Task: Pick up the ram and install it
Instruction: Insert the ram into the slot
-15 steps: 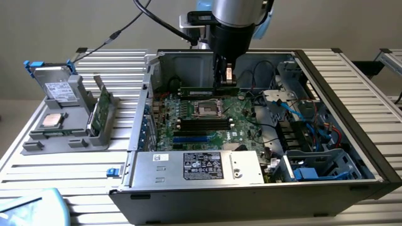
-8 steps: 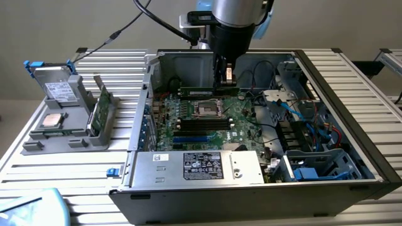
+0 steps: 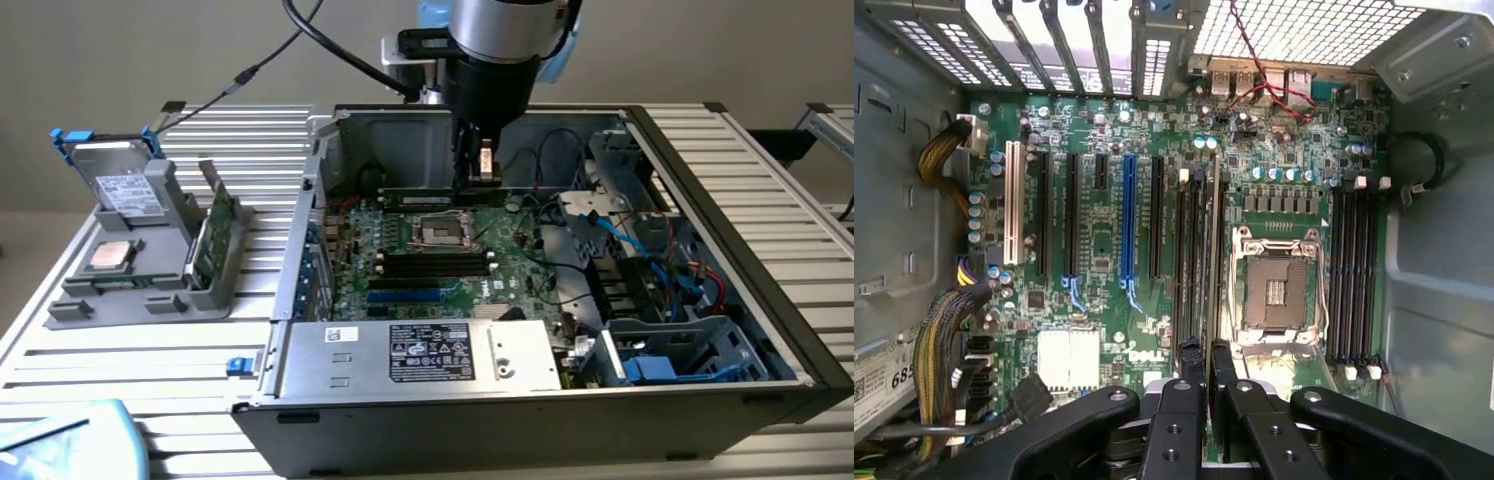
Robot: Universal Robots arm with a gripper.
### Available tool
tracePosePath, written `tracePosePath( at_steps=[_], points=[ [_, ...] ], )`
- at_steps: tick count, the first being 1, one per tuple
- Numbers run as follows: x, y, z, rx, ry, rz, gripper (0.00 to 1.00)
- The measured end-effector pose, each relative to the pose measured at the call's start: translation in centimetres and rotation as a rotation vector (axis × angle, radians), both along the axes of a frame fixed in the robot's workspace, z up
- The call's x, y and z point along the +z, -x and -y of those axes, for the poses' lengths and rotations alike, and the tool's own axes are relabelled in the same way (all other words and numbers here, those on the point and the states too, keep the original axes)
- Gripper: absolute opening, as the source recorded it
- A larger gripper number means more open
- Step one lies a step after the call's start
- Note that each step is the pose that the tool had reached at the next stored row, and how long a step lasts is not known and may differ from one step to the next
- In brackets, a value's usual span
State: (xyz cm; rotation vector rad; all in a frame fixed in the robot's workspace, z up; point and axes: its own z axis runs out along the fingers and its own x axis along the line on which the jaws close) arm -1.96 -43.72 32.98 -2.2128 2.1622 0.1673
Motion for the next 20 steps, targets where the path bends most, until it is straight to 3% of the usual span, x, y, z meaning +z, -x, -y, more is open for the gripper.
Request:
tracePosePath(
  at_steps=[20],
  points=[
    [-3.64, 0.0, -0.53, 0.004, 0.0, 0.0, 0.14]
  ],
)
